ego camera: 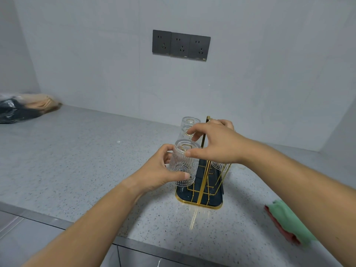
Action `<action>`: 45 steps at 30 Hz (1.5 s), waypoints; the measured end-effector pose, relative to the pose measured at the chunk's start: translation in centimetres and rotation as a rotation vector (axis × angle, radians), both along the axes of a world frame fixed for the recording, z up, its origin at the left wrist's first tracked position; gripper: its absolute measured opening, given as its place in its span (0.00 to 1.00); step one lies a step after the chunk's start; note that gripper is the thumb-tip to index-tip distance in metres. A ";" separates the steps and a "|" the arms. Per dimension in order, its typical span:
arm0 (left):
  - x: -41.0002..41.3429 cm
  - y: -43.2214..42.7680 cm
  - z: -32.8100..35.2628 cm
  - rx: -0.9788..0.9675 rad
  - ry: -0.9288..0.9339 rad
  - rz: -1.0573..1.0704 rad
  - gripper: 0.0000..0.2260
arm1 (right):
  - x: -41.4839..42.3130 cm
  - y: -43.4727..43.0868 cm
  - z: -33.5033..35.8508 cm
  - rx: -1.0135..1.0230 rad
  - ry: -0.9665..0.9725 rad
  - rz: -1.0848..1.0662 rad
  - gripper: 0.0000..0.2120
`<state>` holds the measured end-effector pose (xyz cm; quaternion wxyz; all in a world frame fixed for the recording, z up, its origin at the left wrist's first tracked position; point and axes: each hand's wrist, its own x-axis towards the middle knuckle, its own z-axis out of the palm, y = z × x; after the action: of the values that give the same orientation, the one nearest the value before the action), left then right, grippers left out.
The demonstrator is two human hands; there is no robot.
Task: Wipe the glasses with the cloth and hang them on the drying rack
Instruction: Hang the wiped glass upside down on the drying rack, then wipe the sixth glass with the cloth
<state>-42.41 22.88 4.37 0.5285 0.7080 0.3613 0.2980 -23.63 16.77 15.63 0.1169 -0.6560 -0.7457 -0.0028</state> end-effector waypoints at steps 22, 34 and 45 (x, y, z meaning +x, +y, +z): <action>15.0 -10.8 11.2 0.087 -0.543 0.081 0.28 | 17.3 -8.1 1.1 0.382 1.000 -0.284 0.06; 32.7 -5.7 0.4 -0.197 -0.340 0.422 0.39 | 29.8 -2.1 -7.2 0.050 1.190 -0.335 0.13; 38.4 2.2 -4.0 -0.112 -0.277 0.680 0.43 | 34.0 12.4 -13.3 -0.183 1.308 -0.107 0.22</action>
<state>-3.99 25.05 0.33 0.4812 0.4705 0.5167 0.5292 10.34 29.20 2.32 0.4890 -0.5660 -0.4846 0.4536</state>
